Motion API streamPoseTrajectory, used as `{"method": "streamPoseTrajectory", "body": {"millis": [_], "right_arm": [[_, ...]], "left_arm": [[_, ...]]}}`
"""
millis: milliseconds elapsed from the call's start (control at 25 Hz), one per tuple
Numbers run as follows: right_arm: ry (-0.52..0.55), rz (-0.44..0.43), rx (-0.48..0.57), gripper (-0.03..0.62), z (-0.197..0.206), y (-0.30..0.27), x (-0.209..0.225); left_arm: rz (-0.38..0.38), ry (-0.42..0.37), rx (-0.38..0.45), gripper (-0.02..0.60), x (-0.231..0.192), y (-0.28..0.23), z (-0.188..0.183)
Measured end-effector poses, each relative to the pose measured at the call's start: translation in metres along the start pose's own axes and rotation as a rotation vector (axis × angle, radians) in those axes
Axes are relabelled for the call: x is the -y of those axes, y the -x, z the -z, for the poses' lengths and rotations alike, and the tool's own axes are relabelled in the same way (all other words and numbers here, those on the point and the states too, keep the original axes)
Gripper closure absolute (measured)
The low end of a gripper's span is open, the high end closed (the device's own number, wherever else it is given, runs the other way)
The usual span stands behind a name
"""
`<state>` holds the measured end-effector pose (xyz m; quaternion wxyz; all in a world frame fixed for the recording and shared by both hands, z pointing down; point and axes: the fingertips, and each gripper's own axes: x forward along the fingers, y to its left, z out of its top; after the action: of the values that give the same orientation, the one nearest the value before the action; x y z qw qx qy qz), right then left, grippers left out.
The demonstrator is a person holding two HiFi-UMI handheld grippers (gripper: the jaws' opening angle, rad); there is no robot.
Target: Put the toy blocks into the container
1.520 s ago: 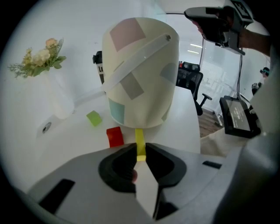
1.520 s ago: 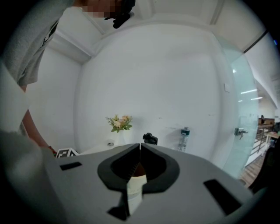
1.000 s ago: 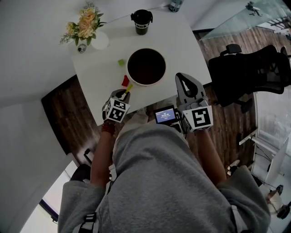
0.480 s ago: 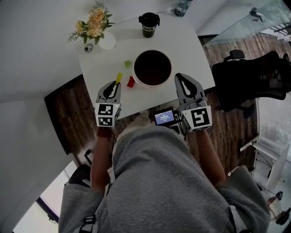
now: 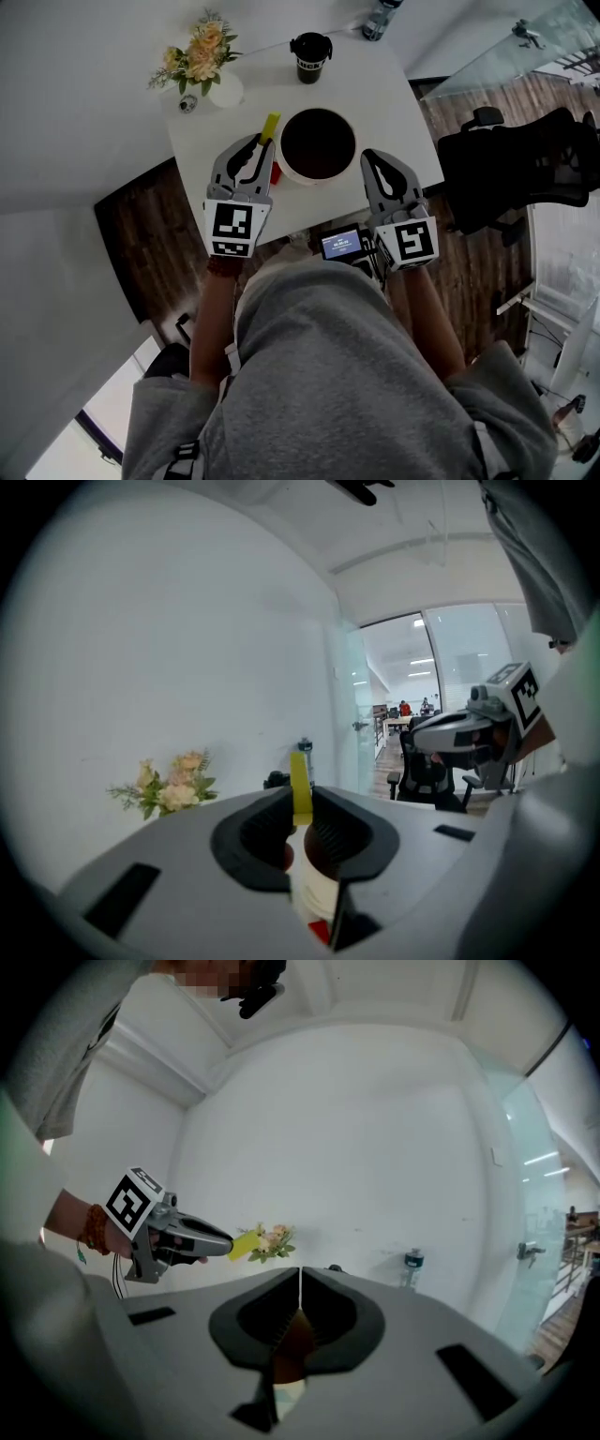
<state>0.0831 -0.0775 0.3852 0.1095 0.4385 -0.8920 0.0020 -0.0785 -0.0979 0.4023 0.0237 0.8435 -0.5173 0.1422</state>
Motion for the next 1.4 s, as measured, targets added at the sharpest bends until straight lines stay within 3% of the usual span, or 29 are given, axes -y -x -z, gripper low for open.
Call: {"method": "streamPoseTrajectory", "body": {"millis": [600, 1400], "right_arm": [[-0.006, 0.085, -0.028, 0.588, 0.005, 0.018, 0.028], [-0.001, 0.087, -0.044, 0.586, 0.012, 0.019, 0.036]], "left_arm": [[0.180, -0.026, -0.037, 0.514, 0.070, -0.055, 0.009], [0.256, -0.037, -0.063, 0.512, 0.090, -0.069, 0.015]]}}
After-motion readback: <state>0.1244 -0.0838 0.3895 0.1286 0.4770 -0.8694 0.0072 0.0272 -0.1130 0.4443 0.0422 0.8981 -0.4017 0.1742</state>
